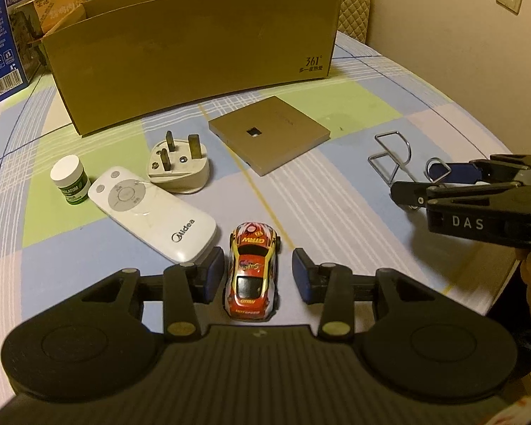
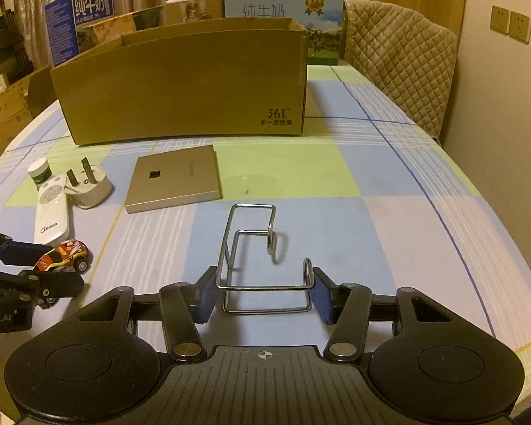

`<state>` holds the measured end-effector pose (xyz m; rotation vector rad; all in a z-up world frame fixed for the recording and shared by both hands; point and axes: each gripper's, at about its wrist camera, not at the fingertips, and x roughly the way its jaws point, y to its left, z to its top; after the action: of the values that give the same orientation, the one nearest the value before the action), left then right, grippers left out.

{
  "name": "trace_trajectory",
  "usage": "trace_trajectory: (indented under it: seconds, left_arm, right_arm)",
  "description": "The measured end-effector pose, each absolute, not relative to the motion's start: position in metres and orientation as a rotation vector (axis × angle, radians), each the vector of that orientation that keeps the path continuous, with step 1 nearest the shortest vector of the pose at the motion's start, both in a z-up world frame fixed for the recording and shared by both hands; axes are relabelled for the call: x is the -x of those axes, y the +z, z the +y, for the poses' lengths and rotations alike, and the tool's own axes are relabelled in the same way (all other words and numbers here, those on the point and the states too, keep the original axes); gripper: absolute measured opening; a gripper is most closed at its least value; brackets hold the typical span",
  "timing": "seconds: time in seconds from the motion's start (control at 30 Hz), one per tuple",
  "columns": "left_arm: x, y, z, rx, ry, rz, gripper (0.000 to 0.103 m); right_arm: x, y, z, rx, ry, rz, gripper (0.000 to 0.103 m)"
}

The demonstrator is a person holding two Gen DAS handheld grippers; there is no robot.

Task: Organize rigid objects
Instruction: 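Lift the race car and wire rack and carry both toward the cardboard box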

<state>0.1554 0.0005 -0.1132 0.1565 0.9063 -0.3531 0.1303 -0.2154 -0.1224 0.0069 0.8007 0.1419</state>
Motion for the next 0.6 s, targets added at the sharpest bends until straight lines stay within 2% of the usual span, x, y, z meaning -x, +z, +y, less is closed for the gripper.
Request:
trace_trajectory:
  seconds: [0.3, 0.37, 0.6]
  left_arm:
    - [-0.155, -0.1141, 0.002, -0.166, -0.35, 0.916, 0.03]
    - [-0.1552, -0.1138, 0.0029, -0.168, -0.348, 0.917, 0.026]
    - [-0.153, -0.1087, -0.002, -0.15, -0.372, 0.914, 0.025]
  right_arm:
    - [-0.1315, -0.1226, -0.2185, -0.015, 0.134, 0.801, 0.051]
    - [-0.1318, -0.1221, -0.2189, -0.019, 0.136, 0.801, 0.051]
    - [-0.1312, -0.1213, -0.2162, -0.023, 0.15, 0.8, 0.051]
